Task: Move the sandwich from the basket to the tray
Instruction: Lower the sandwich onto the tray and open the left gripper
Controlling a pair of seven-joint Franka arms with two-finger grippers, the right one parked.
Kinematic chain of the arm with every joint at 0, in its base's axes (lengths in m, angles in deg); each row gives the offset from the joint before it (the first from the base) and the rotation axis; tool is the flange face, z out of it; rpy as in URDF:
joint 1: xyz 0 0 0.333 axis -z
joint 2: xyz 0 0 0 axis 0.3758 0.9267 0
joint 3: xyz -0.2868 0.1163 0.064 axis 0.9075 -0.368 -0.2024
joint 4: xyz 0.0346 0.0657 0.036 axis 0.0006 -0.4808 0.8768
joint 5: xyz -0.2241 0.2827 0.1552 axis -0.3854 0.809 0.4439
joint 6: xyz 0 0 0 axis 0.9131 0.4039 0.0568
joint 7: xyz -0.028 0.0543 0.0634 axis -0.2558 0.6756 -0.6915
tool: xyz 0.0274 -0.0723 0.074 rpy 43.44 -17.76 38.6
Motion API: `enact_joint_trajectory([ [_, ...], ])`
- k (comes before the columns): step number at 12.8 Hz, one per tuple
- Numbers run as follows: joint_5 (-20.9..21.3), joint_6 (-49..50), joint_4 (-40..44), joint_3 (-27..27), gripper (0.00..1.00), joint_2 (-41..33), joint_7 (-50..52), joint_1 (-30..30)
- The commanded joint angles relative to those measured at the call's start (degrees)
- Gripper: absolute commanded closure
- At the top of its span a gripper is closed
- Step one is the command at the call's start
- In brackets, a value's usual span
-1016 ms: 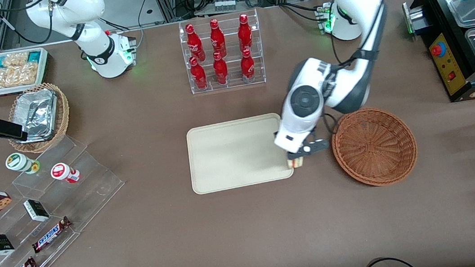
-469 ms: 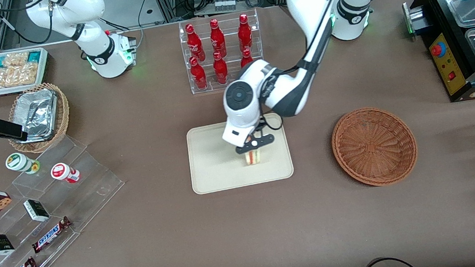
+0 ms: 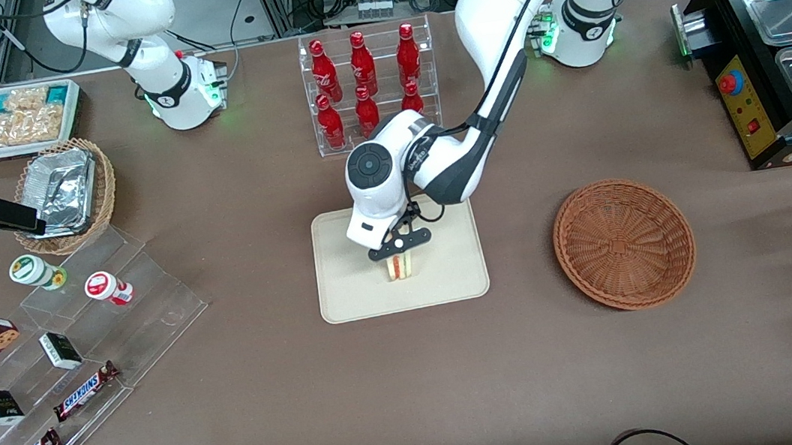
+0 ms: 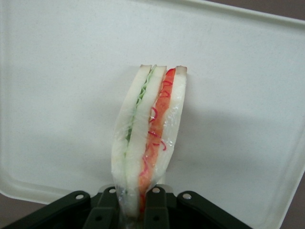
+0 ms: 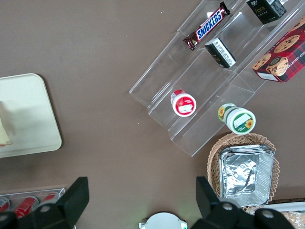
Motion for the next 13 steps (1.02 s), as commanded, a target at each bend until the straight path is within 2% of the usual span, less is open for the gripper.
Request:
enact_joint_trajectory([
  [1,1.5,1.4,3.6,-1.1,1.00,2.2,2.9,1.1],
  [2,2.8,1.4,3.9,-1.0,1.00,2.5,4.1,1.1],
  [7,2.8,1.2,3.9,-1.0,1.00,3.0,4.8,1.1],
  [9,2.8,1.1,3.9,-1.0,0.78,3.1,5.2,1.0],
  [10,2.8,1.1,4.0,-1.0,0.62,3.1,6.1,1.0],
  [11,2.7,1.1,4.0,-1.0,0.23,3.1,6.5,0.9],
  [12,2.7,1.1,4.0,-1.0,0.00,3.1,6.5,0.9],
  [13,2.7,1.1,4.0,-1.0,0.00,3.1,6.6,0.9],
])
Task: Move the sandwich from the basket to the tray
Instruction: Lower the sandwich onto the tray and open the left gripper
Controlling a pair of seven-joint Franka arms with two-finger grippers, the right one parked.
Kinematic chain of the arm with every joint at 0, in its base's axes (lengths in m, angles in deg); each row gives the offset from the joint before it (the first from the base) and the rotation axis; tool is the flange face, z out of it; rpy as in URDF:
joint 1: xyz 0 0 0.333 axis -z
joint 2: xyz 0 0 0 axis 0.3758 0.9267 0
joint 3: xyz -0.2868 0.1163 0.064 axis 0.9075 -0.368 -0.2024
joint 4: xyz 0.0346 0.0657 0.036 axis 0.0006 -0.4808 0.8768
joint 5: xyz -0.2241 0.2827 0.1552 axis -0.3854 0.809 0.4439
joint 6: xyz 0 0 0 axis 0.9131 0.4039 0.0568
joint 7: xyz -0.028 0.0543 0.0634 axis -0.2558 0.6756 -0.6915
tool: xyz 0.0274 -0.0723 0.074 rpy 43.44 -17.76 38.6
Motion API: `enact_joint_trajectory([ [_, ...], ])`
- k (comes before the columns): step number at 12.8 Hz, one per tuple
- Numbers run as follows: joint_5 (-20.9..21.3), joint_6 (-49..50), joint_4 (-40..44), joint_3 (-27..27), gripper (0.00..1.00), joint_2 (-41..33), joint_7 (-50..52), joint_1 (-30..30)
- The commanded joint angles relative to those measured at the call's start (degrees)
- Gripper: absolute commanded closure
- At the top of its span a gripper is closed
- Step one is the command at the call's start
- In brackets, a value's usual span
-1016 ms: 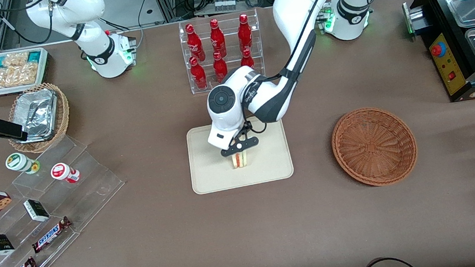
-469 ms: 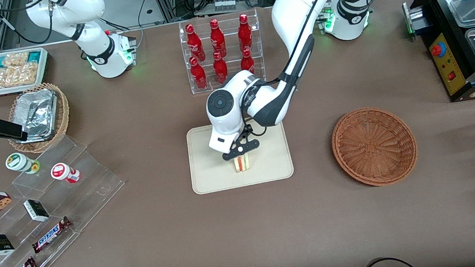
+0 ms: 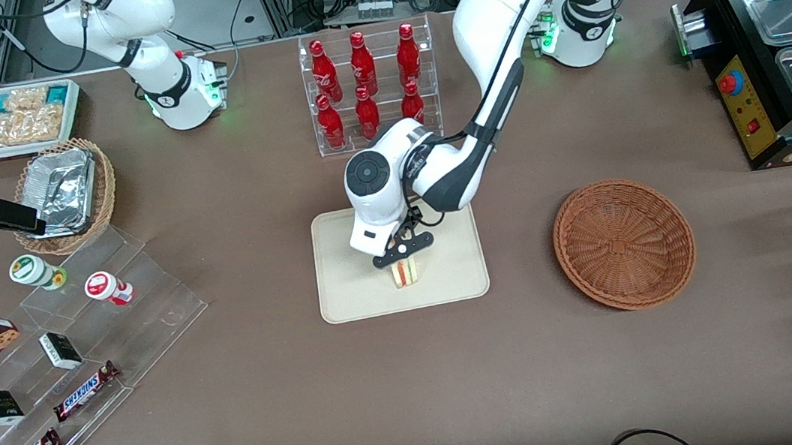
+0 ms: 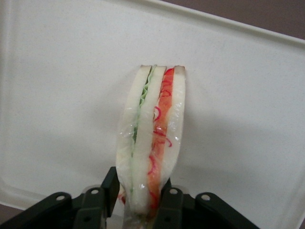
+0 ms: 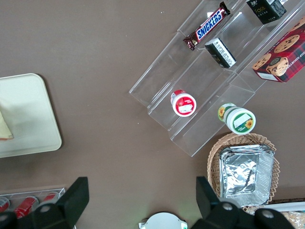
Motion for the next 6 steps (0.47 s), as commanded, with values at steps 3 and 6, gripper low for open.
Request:
enact_joint_trajectory([
  [3,0.4,2.0,2.4,-0.8,0.00,-0.2,1.7,0.5],
  [6,0.3,4.1,2.4,-0.8,0.00,-3.7,1.1,0.5],
])
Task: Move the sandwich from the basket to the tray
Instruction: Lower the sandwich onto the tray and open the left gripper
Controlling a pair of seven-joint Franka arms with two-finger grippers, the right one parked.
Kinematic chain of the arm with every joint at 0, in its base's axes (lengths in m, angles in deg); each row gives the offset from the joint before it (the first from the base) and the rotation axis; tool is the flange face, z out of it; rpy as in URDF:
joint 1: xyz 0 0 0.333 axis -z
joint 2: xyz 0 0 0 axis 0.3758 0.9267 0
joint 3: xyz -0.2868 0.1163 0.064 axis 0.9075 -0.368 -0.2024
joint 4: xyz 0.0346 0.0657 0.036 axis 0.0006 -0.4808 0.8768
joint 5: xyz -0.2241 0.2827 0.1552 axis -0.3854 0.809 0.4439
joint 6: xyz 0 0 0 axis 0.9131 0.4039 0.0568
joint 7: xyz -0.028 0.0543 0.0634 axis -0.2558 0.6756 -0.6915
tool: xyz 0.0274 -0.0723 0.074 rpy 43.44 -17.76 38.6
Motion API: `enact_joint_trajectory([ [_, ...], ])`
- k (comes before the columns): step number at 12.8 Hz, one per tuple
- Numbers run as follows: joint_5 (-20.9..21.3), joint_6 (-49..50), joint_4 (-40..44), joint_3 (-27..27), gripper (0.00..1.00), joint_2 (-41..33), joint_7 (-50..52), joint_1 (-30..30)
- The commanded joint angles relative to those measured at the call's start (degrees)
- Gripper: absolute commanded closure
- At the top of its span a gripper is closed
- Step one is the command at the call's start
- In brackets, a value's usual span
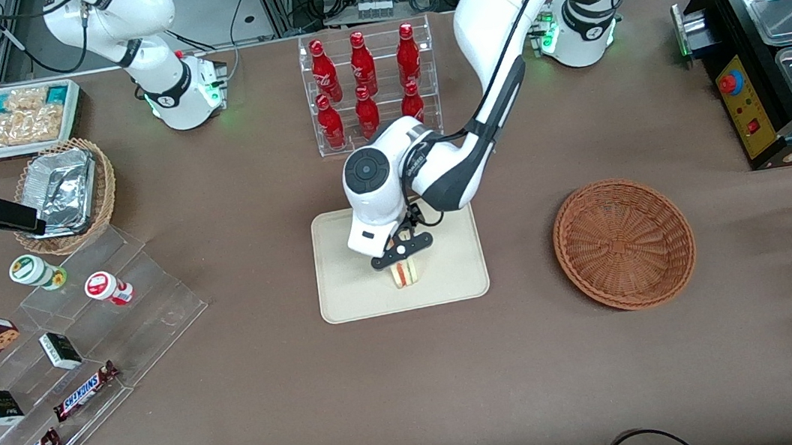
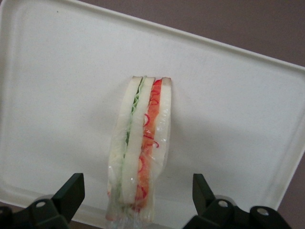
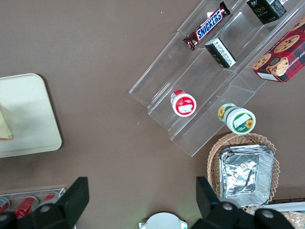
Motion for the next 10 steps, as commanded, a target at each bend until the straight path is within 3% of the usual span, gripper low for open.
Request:
enact_joint_trajectory([
  [1,0.3,3.6,0.2,-0.5,0.00,-3.8,0.6,0.3],
  [8,-1.7,16.6,-0.7,-0.6,0.00,-14.6,-8.2,-5.4],
  [10,-1.7,22.8,-2.3,-0.6,0.00,-18.3,-12.6,-10.4],
])
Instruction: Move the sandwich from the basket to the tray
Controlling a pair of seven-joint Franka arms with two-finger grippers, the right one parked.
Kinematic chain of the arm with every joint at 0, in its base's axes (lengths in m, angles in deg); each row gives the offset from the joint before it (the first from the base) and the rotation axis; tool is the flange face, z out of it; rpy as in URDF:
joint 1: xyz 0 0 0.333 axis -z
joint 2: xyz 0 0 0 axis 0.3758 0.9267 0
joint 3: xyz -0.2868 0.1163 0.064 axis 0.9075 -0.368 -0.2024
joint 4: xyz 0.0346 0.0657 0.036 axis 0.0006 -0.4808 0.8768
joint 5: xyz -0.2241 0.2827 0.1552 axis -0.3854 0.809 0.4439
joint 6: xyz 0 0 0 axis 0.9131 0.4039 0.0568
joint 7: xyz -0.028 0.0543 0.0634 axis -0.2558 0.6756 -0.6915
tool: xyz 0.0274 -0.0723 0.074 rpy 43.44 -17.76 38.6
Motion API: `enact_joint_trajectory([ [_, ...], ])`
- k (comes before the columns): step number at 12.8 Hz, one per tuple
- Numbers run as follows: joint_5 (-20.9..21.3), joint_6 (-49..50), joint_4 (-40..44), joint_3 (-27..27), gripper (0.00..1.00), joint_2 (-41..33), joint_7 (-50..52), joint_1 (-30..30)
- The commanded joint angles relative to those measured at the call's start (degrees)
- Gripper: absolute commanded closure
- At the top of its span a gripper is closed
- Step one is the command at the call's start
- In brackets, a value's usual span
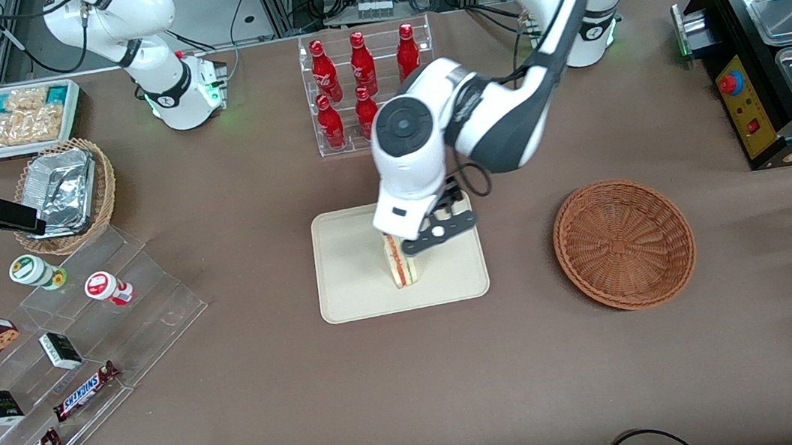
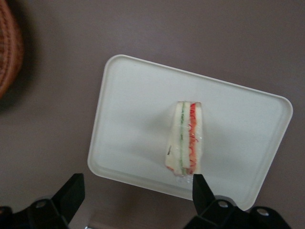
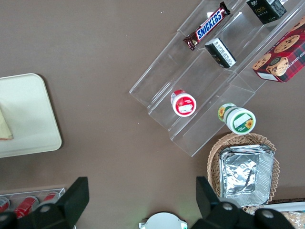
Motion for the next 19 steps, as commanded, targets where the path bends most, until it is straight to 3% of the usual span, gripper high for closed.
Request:
enact_joint_trajectory([
  [1,-1.0,5.4,-4.5,0.2,0.00,-5.9,-9.1,-5.8],
  [7,-1.8,5.7,-16.8,0.1,0.00,-18.0,-30.3,-18.4],
  [14,-1.7,7.1,-28.3,0.1,0.00,-32.0,-46.6,-28.8],
  [19,-1.1,14.8,-27.2,4.8,0.00,-35.6,-55.7,-38.2],
])
